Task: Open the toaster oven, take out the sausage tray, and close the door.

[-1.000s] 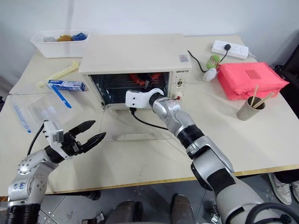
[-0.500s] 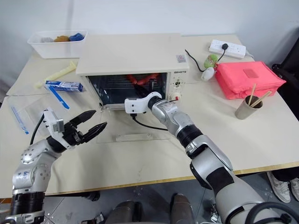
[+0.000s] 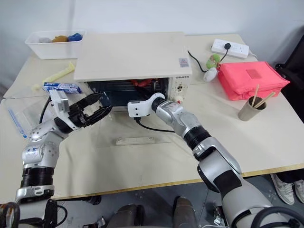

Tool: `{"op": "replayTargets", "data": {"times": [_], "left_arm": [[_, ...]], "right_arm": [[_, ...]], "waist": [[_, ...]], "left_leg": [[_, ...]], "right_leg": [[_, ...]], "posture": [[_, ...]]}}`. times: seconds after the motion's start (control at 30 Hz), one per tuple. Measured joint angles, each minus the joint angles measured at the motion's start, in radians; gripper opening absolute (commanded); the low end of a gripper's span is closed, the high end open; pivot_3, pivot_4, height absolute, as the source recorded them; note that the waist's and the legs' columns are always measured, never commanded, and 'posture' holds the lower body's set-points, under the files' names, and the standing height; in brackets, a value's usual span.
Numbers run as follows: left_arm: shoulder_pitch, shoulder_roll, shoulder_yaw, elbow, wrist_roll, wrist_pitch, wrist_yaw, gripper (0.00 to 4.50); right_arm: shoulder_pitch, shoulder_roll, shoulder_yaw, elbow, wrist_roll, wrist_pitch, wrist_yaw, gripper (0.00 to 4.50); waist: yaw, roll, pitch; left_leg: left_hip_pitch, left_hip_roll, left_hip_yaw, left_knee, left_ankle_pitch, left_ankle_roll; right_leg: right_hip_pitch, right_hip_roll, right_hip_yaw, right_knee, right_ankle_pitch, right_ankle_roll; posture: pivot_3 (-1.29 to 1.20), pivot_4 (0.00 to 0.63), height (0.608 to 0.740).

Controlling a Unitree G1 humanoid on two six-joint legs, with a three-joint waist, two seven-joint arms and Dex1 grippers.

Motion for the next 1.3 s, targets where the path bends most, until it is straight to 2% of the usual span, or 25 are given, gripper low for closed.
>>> {"op": "replayTargets", "data": {"times": [0.27,0.47,0.6,0.93,1.03,1.17,1.3], "left_arm": [[-0.097,0.02,0.003,0.107,0.002,-0.012,-0.032,3.93],[-0.14,0.041,0.001,0.158,0.005,-0.002,-0.065,3.93],[-0.153,0.044,-0.002,0.177,0.008,0.006,-0.077,3.93],[-0.159,0.061,-0.007,0.198,0.014,0.063,-0.085,3.93],[-0.125,0.081,0.031,0.166,-0.031,0.174,-0.054,3.93],[-0.018,0.143,0.08,0.012,-0.117,0.473,0.063,3.93],[0.049,0.154,0.11,-0.102,-0.201,0.651,0.106,3.93]], "right_arm": [[0.043,-0.052,0.0,-0.124,0.011,-0.048,0.108,0.03],[0.197,-0.125,-0.014,-0.399,0.056,-0.058,0.269,0.03],[0.281,-0.156,-0.026,-0.533,0.07,-0.033,0.323,0.03],[0.496,-0.299,-0.105,-0.769,0.079,-0.023,0.376,0.03],[0.555,-0.319,-0.115,-0.815,0.074,-0.027,0.375,0.03],[0.583,-0.332,-0.137,-0.859,0.072,-0.033,0.376,0.03],[0.585,-0.334,-0.147,-0.861,0.072,-0.041,0.374,0.03]], "waist": [[-0.013,0.0,0.0],[-0.01,0.0,0.0],[-0.006,0.0,0.0],[0.056,-0.001,0.0],[0.055,-0.001,0.001],[0.042,-0.001,0.001],[0.045,-0.001,0.001]], "left_leg": [[-0.001,0.0,0.0,0.0,0.0,0.0],[-0.001,0.0,0.001,0.002,0.0,0.0],[-0.001,0.0,0.001,0.003,0.0,0.0],[-0.002,-0.001,0.004,0.009,0.0,0.0],[-0.002,0.0,0.005,0.012,0.0,0.0],[-0.001,0.001,0.003,0.012,0.0,0.0],[-0.001,0.001,0.0,0.013,-0.001,0.0]], "right_leg": [[0.0,0.0,-0.002,0.0,0.0,0.0],[0.0,0.0,-0.002,0.001,0.0,0.0],[0.001,0.0,-0.002,0.002,0.0,0.0],[0.003,0.0,-0.001,0.001,0.0,0.0],[0.003,0.0,0.0,0.002,0.0,0.0],[0.002,0.0,0.001,0.004,0.0,-0.001],[0.003,0.0,0.002,0.003,0.0,-0.001]], "posture": [[0.0,0.15,0.74],[0.0,0.15,0.74],[0.0,0.15,0.74],[0.0,0.15,0.74],[0.0,0.15,0.74],[0.0,0.15,0.74],[0.0,0.15,0.74]]}}
